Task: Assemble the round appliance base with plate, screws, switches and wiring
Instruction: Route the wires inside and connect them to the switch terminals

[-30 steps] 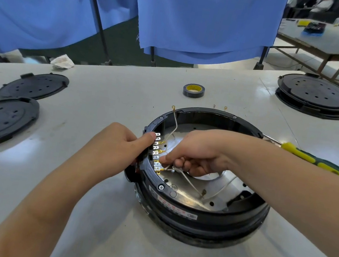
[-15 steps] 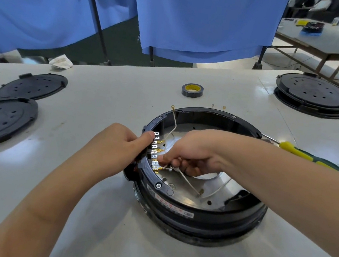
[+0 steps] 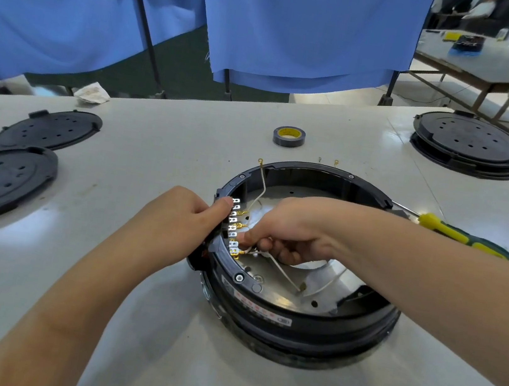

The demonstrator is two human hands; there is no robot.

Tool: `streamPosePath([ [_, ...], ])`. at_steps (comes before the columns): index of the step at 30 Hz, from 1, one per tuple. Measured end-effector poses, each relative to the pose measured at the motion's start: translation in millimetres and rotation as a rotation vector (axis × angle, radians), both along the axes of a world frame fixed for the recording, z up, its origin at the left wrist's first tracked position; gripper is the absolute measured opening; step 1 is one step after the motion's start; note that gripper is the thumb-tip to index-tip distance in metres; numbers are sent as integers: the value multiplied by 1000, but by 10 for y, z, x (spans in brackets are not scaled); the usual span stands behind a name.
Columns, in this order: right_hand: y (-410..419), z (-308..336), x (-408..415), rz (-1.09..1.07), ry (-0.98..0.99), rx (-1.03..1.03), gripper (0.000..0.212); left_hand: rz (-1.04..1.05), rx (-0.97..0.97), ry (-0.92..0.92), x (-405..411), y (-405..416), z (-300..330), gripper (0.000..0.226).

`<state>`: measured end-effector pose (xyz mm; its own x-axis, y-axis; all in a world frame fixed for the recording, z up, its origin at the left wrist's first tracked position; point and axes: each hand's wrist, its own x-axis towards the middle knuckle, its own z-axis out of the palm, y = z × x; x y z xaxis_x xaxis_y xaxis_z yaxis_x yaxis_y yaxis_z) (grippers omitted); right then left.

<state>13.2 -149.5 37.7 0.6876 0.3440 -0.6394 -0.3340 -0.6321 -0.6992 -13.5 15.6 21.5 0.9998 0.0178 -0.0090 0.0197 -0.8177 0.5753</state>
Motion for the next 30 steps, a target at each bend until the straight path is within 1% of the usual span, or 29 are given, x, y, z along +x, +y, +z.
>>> streamPosePath([
  [5,-26,19,12,36,-89,-19,27,-2,22,-13,-22,2,19,72],
  [9,-94,81,-3,118,-140,-70,25,2,11,-16,-15,-1,10,73],
  [12,-141,115,12,174,-71,-88,32,17,17,-22,-8,6,-7,71],
  [17,-143,64,40,191,118,-17,23,28,31,-29,-7,-11,-9,71],
  [20,-158,44,58,185,175,15,21,30,42,-29,-14,-18,-4,70],
  [25,-152,19,60,166,175,30,19,27,16,-29,-12,-5,-10,69],
  [30,-145,23,37,167,104,12,15,26,40,-41,-18,-15,-9,71],
])
